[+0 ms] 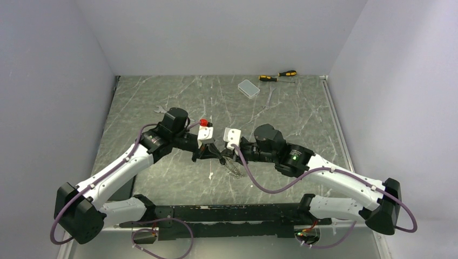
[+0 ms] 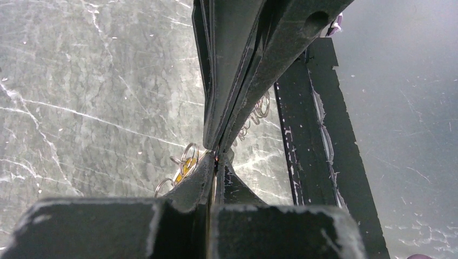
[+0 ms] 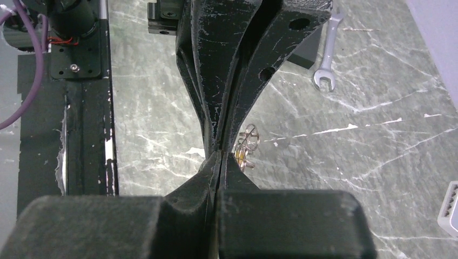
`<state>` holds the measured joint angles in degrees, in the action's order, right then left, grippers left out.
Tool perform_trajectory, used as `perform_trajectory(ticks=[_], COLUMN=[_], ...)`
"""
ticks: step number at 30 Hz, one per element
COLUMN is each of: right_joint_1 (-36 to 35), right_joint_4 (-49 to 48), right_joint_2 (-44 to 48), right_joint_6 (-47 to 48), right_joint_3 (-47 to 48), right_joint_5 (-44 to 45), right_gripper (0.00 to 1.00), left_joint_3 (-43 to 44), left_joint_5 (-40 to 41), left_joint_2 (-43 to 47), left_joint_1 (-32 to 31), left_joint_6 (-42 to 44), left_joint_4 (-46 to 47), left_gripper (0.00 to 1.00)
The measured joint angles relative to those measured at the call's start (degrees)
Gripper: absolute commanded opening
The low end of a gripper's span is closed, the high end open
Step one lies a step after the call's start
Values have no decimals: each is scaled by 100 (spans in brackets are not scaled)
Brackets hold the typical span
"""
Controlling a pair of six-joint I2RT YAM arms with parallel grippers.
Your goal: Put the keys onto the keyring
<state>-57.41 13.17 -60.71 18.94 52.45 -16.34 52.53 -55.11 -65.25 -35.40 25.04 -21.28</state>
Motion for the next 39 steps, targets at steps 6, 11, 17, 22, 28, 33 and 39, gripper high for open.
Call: perform_trajectory(ticks=[6, 11, 17, 22, 28, 33, 39], right_joint_1=[-7, -7, -7, -7, -7, -7, -7], right_joint_4=[-321, -645, -953, -1248, -1676, -1943, -2076], right_joint_2=[280, 664, 1021, 1397, 1838, 1974, 1952], right_joint_6=[-59, -195, -326, -404, -531, -682, -765], right_joint_3=[-304, -645, -828, -1003, -1340, -1513, -1541], right_joint_5=[101, 249, 439, 564, 726, 750, 732], right_gripper=[0, 0, 0, 0, 0, 0, 0], left_joint_3=[9, 2, -144, -439, -793, -828, -916], left_joint_5=[22, 59, 184, 356, 289, 44, -236], left_joint_2=[74, 448, 839, 850, 852, 857, 866], left_joint_1=[-4, 0, 20, 90, 192, 212, 221], left_joint_6=[11, 2, -431, -1307, -2251, -2487, -2529], left_joint_4=[94, 273, 920, 1836, 2894, 3458, 3731], left_gripper=[36, 50, 46, 64, 51, 42, 34])
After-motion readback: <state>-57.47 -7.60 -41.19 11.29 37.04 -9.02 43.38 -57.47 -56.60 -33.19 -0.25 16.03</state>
